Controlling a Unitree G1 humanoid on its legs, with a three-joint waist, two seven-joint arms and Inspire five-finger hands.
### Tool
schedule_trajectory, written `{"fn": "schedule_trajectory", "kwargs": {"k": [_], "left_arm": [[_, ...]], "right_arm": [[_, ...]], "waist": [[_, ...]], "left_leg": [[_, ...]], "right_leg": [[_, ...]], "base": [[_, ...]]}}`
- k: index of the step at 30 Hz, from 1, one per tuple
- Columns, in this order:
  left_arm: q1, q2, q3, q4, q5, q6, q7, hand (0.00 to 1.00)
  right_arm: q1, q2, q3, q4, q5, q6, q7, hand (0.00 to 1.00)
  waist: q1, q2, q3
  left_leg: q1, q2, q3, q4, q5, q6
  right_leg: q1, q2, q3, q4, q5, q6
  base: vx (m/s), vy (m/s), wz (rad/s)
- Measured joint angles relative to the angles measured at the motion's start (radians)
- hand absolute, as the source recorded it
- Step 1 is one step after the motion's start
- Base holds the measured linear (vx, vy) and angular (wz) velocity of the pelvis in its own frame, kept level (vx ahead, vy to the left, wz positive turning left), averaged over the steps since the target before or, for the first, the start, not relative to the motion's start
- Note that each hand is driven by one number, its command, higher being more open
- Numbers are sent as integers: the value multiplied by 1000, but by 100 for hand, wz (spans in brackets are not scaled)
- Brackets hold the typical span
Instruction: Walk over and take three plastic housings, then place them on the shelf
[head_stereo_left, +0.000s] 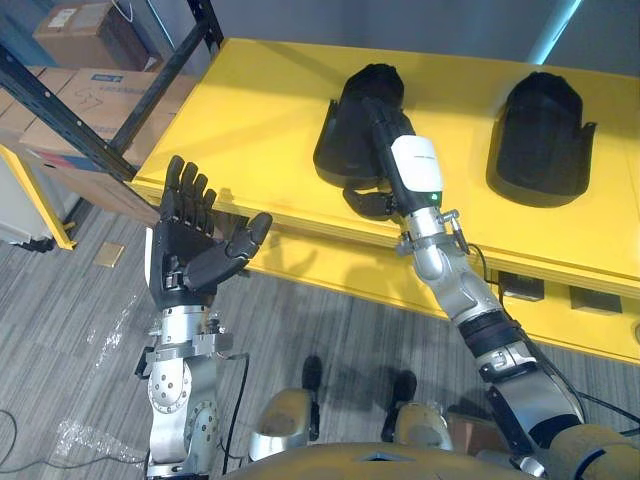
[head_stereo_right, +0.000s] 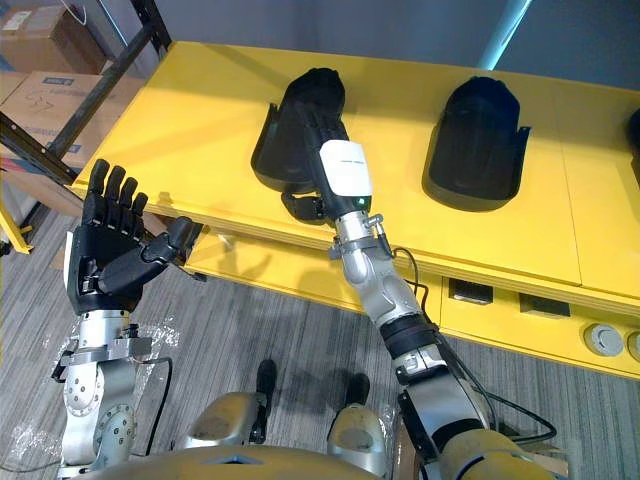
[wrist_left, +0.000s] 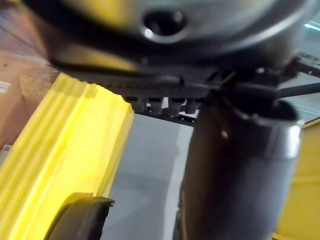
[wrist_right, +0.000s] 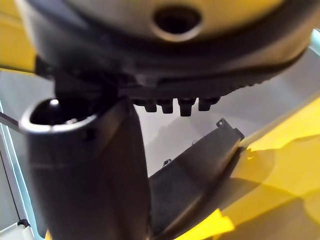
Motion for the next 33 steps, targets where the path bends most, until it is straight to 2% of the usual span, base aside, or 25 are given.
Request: {"fn": "schedule_trajectory", "kwargs": {"k": [6,13,22,25,27,28,30,31,33], "left_arm": [[-21,0,0,0,-1,-10,15,100],[-38,0,-2,0,-4,-10,18,100],[-40,0,-5,-1,-5,-10,-2,100],[-28,0,-14,-6,-24,-17,-22,100],[-1,0,-13,-15,-43,-34,-30,100],[10,-1,-13,-23,-49,-38,-35,100],[45,-1,-22,-65,-63,-54,-62,100],[51,-1,-26,-75,-67,-56,-69,100],[47,0,-44,-97,-73,-64,-114,100]], "right_arm": [[-79,-2,-14,55,0,-19,-42,100],[-106,-30,-15,74,29,-41,-77,100],[-92,-27,-23,73,58,-58,-109,100],[70,-6,-71,-118,97,-66,-118,100],[299,44,-104,-371,131,-94,-121,100],[354,53,-106,-426,147,-107,-121,100],[550,95,-128,-616,218,-164,-120,100],[585,104,-139,-648,244,-182,-115,100],[696,164,-207,-748,352,-228,-82,100]], "waist": [[0,6,43],[7,7,55],[19,7,68],[25,5,71],[18,0,70],[13,-3,68],[-28,-24,59],[-35,-31,54],[-64,-63,25]], "left_leg": [[-2,0,-6,-18,21,2],[-13,0,-18,-25,41,11],[-3,1,-7,-26,36,4],[4,1,6,-27,32,7],[25,3,38,-26,19,13],[30,3,49,-24,13,15],[59,5,91,-22,-15,14],[66,6,103,-21,-23,11],[96,16,162,-19,-55,11]], "right_leg": [[-9,-1,-7,4,0,-1],[-26,-2,-18,15,2,0],[-23,-1,-7,15,1,0],[-23,3,3,14,2,1],[-20,4,35,11,3,2],[-19,4,43,9,4,3],[0,9,83,-16,9,11],[3,12,97,-22,11,13],[8,19,150,-34,11,14]], "base": [[-24,-12,3],[5,-12,6],[-14,-10,-3],[26,-21,-11],[73,-3,-39],[79,8,-50],[75,17,-53],[57,22,-67],[52,29,-74]]}}
